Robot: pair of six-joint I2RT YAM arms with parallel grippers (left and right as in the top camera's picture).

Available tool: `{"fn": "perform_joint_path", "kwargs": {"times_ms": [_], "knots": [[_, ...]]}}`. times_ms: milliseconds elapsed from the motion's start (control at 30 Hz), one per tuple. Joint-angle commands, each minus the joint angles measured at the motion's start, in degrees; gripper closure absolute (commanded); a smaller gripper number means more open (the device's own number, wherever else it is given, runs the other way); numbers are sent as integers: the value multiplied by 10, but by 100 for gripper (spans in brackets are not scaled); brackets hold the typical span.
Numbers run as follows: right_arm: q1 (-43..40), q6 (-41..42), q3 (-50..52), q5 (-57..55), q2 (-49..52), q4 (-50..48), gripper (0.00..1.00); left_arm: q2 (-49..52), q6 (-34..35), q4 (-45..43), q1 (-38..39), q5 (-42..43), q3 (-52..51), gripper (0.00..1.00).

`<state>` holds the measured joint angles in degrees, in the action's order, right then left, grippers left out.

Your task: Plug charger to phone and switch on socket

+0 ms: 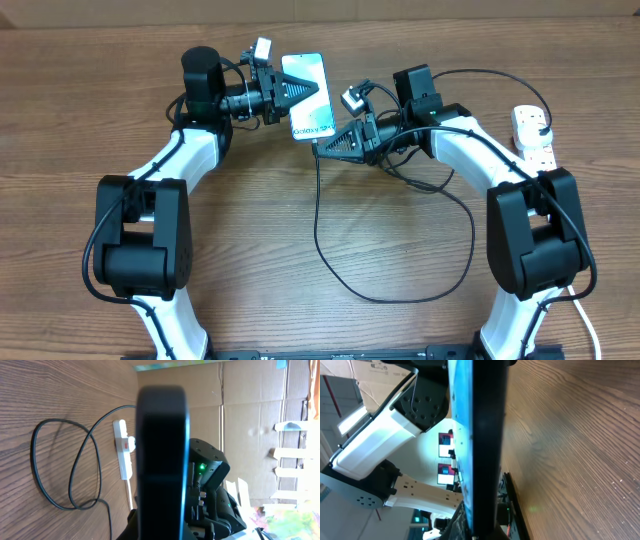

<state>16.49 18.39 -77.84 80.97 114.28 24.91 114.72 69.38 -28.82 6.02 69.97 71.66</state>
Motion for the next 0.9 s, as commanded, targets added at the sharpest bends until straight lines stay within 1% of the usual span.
{"fn": "perform_joint_path", "kwargs": {"times_ms": [0, 300, 367, 400, 433, 467, 533, 600, 667, 700, 733, 867], "knots": [[-5, 14, -12, 8, -18, -5, 96, 0, -2, -6, 4, 28, 6, 95], [-5, 12, -12, 14, -18, -6, 96, 0, -20, -6, 2, 34, 6, 96], [-5, 4, -12, -9, -18, 7, 96, 0, -26, -6, -5, 33, 6, 96], [-5, -7, -12, -32, -18, 22, 94, 0, -26, -6, -10, 32, 6, 96], [-5, -24, -12, -62, -18, 44, 85, 0, -26, -6, -17, 31, 6, 96], [-4, -39, -12, -89, -18, 64, 74, 0, -26, -6, -25, 31, 6, 96], [4, -64, -12, -151, -18, 101, 63, 0, -28, -6, -44, 32, 6, 96], [16, -67, -12, -216, -18, 113, 49, 0, -32, -6, -64, 35, 6, 96], [37, -67, -12, -295, -18, 113, 42, 0, -32, -6, -83, 40, 6, 96], [55, -64, -12, -353, -18, 112, 39, 0, -32, -6, -93, 46, 6, 96], [64, -63, -12, -381, -18, 112, 39, 0, -31, -5, -97, 48, 6, 96], [120, -29, -12, -569, -18, 113, 37, 0, -33, -6, -113, 66, 6, 96]]}}
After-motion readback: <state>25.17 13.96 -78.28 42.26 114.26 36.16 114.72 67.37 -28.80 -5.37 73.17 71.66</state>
